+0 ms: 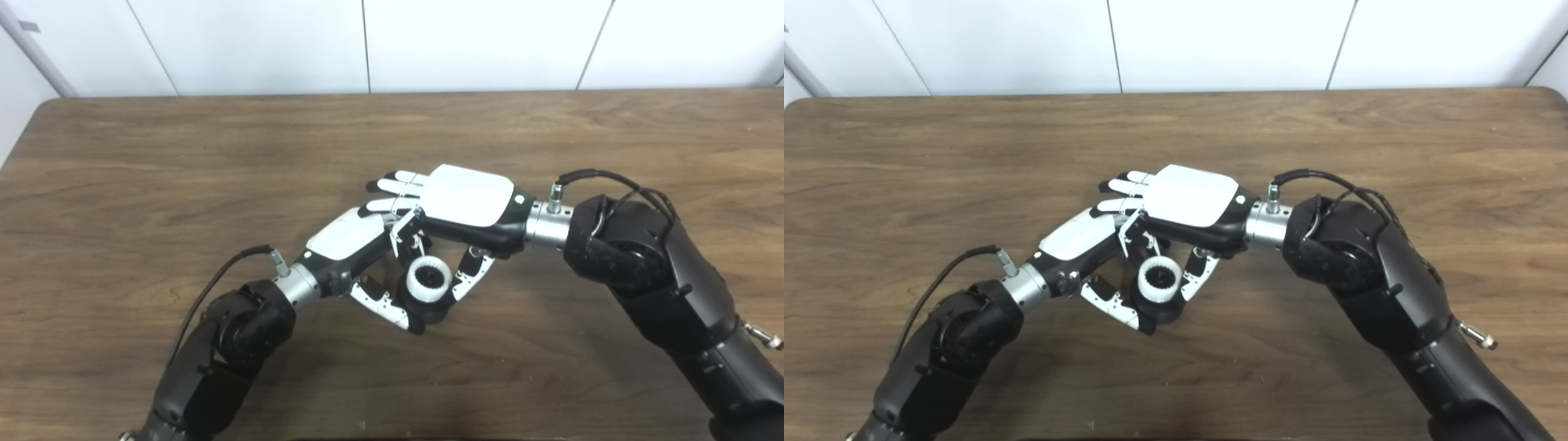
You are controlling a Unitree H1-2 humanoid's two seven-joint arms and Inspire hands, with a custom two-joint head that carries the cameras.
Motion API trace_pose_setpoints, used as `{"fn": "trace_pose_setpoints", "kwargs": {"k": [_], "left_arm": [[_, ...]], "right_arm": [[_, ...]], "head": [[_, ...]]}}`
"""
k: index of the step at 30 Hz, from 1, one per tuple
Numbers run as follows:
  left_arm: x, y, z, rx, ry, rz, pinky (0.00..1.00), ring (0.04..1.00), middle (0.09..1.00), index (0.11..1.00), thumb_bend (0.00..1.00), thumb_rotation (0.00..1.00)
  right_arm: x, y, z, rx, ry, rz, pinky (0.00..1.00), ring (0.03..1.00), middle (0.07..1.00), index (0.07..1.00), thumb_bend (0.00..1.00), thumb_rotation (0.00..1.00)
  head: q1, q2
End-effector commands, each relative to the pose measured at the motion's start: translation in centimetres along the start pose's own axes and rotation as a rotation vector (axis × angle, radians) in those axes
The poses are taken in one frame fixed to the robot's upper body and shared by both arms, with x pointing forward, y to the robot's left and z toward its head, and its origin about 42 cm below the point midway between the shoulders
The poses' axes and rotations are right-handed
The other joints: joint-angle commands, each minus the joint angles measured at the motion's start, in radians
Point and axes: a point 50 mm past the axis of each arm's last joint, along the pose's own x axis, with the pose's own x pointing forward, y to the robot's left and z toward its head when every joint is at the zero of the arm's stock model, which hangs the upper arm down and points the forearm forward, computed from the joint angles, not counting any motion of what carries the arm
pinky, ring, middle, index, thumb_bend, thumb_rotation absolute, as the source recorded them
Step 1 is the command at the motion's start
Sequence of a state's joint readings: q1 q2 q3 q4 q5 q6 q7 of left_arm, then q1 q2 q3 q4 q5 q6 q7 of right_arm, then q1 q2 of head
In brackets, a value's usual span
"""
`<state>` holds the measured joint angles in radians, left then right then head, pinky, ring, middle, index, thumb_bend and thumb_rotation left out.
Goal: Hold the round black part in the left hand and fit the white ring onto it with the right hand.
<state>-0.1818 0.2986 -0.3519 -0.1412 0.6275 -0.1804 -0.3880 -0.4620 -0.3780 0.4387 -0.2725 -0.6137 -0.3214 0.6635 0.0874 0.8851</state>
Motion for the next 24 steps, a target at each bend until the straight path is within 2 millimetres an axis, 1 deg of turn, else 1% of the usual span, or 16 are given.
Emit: {"fn": "trace_pose_setpoints", "kwargs": {"k": [1, 5, 14, 24], "left_arm": [[0.7, 1.71, 1.24, 0.033, -0.092, 0.094, 1.0, 0.936, 0.761, 0.482, 0.52, 0.06], [0.7, 1.72, 1.25, 0.041, -0.084, 0.094, 1.0, 0.941, 0.765, 0.481, 0.52, 0.06], [0.78, 1.52, 1.33, 0.035, -0.089, 0.091, 1.0, 0.96, 0.788, 0.482, 0.52, 0.06], [0.81, 1.46, 1.15, 0.045, -0.103, 0.103, 1.0, 0.941, 0.772, 0.48, 0.52, 0.05]], "right_arm": [[-0.08, -0.51, 0.34, -0.021, -0.019, -0.016, 1.0, 1.0, 0.906, 0.484, 0.52, 0.14], [-0.18, -0.28, 0.43, -0.011, -0.018, -0.023, 1.0, 1.0, 0.901, 0.484, 0.52, 0.14], [-0.22, 0.25, 0.64, -0.005, -0.016, -0.015, 1.0, 1.0, 0.901, 0.484, 0.52, 0.14], [-0.24, -0.19, 0.52, -0.009, -0.017, 0.012, 1.0, 1.0, 0.936, 0.491, 0.52, 0.16]], "head": [[0.001, 0.001], [0.001, 0.012], [-0.002, 0.017], [-0.008, 0.019]]}}
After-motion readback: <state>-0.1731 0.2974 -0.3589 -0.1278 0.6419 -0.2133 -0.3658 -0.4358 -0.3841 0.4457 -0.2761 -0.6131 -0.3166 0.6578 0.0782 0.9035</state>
